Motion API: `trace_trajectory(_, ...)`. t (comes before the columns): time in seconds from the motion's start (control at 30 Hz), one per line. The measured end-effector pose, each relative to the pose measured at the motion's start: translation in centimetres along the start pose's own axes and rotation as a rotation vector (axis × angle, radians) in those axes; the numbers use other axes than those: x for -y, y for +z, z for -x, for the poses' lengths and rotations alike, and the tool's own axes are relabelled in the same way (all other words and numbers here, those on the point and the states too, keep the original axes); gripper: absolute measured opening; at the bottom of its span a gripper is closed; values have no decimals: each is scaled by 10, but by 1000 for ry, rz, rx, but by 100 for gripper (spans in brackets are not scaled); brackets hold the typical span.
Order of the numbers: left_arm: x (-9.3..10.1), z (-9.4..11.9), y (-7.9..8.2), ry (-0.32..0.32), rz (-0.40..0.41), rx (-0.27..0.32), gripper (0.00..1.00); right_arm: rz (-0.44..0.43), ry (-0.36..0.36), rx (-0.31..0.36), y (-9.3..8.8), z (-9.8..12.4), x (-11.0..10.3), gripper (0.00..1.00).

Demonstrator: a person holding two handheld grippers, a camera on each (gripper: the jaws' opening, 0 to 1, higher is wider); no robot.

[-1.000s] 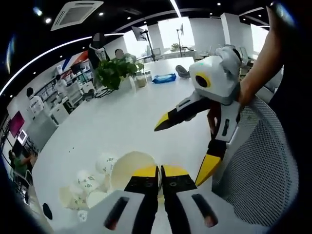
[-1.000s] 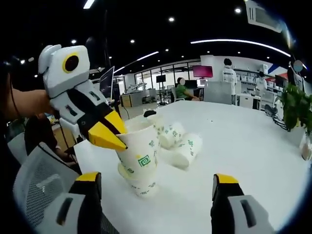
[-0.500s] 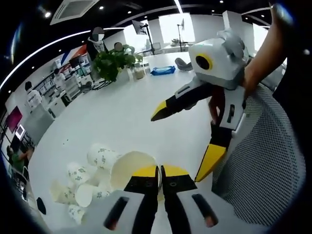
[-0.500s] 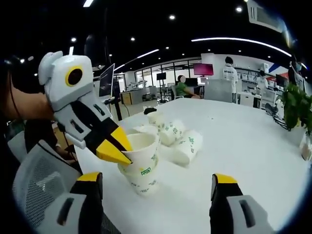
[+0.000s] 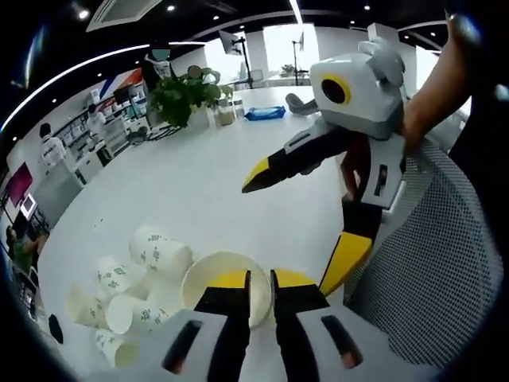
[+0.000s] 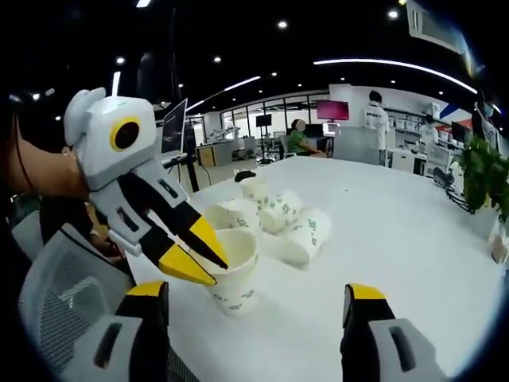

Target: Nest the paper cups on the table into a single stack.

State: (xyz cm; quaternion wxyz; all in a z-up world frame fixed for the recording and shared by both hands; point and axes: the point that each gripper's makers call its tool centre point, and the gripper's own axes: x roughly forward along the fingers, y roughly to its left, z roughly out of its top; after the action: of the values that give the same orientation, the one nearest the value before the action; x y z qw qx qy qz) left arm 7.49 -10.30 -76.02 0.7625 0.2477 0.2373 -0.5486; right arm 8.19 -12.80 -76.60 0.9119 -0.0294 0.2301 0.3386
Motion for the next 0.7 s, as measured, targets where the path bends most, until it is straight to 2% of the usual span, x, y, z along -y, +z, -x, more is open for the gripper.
trace_trajectory(0.37, 3, -6, -10, -21, 21, -15, 7, -2, -3, -2, 0, 0, 1, 91)
trace_trajectory(0.7, 0, -10, -19, -22, 32, -37, 2, -1, -1, -3, 1, 1, -1, 91)
